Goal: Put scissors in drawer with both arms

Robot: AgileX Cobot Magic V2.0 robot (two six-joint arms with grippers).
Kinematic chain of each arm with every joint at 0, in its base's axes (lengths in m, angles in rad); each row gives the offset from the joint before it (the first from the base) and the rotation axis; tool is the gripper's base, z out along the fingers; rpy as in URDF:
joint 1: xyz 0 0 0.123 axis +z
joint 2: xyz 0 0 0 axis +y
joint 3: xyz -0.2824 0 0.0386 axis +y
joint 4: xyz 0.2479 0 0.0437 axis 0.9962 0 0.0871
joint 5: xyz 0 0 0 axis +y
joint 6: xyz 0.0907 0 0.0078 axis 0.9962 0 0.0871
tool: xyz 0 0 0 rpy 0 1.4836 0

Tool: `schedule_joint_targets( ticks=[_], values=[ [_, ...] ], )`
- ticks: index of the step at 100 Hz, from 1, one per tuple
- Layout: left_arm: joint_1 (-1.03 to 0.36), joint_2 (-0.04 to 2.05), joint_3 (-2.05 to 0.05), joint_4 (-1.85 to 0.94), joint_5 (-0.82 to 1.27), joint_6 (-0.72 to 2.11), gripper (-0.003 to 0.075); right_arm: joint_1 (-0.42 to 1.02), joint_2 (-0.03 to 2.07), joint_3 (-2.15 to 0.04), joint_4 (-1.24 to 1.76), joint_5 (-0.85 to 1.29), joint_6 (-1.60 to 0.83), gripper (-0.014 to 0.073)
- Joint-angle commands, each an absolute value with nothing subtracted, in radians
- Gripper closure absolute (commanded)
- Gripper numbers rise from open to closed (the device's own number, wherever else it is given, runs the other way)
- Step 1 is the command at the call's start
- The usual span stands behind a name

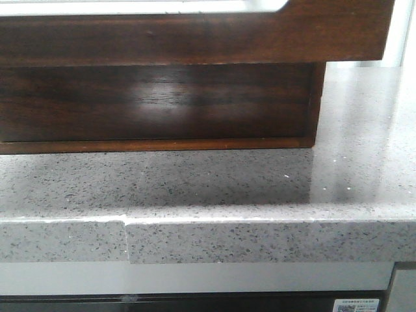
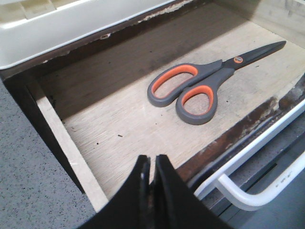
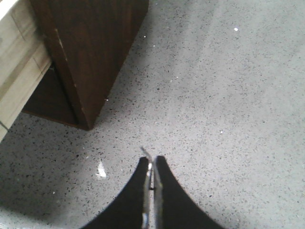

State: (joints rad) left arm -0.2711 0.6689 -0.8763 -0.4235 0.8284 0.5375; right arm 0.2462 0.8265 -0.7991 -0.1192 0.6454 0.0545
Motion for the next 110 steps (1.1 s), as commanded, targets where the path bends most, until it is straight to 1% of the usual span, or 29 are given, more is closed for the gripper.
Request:
schedule_joint_targets(
  ticks=[1, 36, 44, 49, 61, 68, 83, 91, 98, 110],
  values=[
    [-0.279, 0.677, -0.908, -0.456, 0.771, 0.530, 0.0741, 0.238, 0.816, -0.824, -0.132, 0.590, 0.055, 0.0662],
    [-0.275, 0.669, -0.908, -0.427, 0.771, 0.530, 0.0741, 0.238, 0.816, -0.824, -0.132, 0.590, 0.055, 0.0662],
    [-0.239, 0.627, -0.887, -0.404, 0.763, 0.530, 0.0741, 0.238, 0.816, -0.824, -0.132, 0.592, 0.055, 0.0662],
    [-0.215, 0.591, -0.855, -0.406, 0.717, 0.528, 0.0741, 0.238, 0.816, -0.824, -0.132, 0.592, 0.055, 0.0662],
    [-0.150, 0.428, -0.717, -0.402, 0.527, 0.516, 0.0741, 0.238, 0.816, -0.824, -0.132, 0.592, 0.055, 0.0662],
    [-0.141, 0.322, -0.612, -0.324, 0.409, 0.448, 0.0741, 0.238, 0.816, -0.824, -0.132, 0.592, 0.055, 0.0662],
    [-0.139, 0.148, -0.361, -0.022, 0.242, 0.063, 0.0741, 0.238, 0.816, -0.824, -0.132, 0.592, 0.055, 0.0662],
    [-0.122, 0.095, -0.237, 0.077, 0.144, -0.052, 0.0741, 0.238, 0.816, -0.824, -0.132, 0.592, 0.055, 0.0662],
    [-0.097, 0.057, -0.150, 0.099, 0.079, -0.076, 0.0741, 0.238, 0.816, -0.824, -0.132, 0.592, 0.055, 0.0662],
    [-0.053, -0.012, -0.060, 0.084, 0.070, -0.076, 0.0741, 0.238, 0.816, -0.824, -0.132, 0.592, 0.055, 0.0662]
  ],
)
